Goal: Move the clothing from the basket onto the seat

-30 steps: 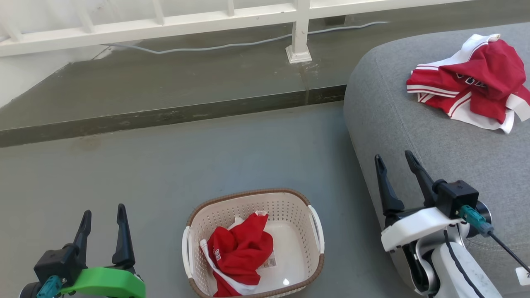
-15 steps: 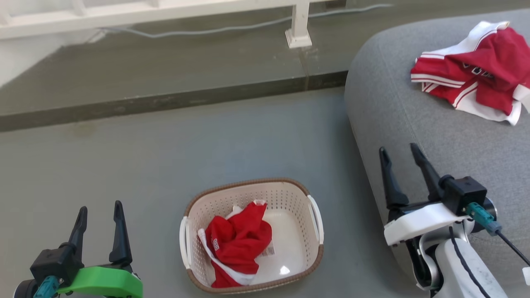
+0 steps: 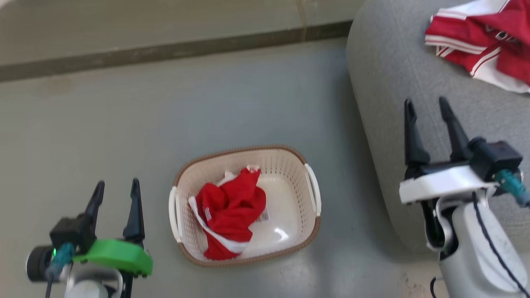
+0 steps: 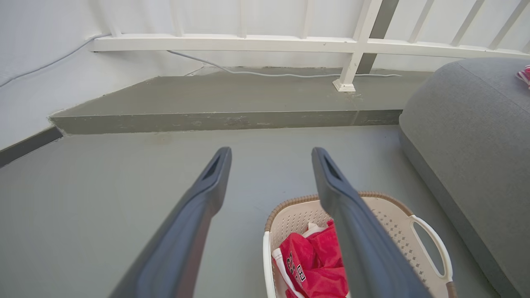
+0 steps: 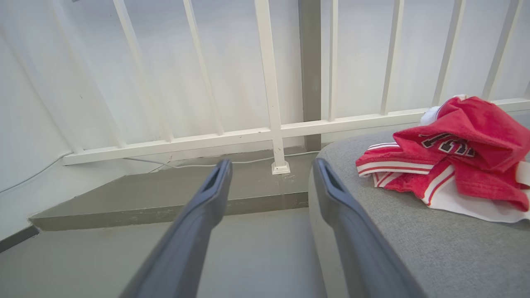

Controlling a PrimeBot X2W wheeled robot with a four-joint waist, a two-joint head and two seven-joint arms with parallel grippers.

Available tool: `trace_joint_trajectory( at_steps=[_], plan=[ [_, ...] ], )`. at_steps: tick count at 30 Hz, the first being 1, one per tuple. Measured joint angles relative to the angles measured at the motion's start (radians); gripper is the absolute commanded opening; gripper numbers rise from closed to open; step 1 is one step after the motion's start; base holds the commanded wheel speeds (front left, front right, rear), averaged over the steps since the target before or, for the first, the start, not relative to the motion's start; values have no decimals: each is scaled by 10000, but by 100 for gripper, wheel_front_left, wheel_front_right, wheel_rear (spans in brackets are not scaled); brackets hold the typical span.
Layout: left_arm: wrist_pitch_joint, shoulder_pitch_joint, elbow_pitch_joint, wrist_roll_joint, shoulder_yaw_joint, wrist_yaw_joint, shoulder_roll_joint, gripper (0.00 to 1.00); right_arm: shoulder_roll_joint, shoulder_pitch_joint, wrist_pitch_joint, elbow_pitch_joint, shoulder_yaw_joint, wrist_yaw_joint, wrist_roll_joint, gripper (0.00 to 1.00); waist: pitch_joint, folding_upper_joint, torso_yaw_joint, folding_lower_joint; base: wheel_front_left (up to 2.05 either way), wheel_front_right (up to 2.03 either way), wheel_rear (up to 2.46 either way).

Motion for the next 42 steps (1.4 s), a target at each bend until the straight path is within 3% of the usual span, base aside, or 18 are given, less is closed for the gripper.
trace_joint_trajectory(
  at_steps=[22,42],
  plan=[
    [1507,-3117,2178,1091,-1417,-629,-31,100,-192,-3170,-33,-974,-188,17,-98,100,2945,0,-376,1,0,0,0],
    [1898,-5359,3338,1866,-2151,-1143,-59,100,-180,-5421,-44,-1572,-414,17,-98,100,5824,0,-785,2,0,0,0]
  ],
)
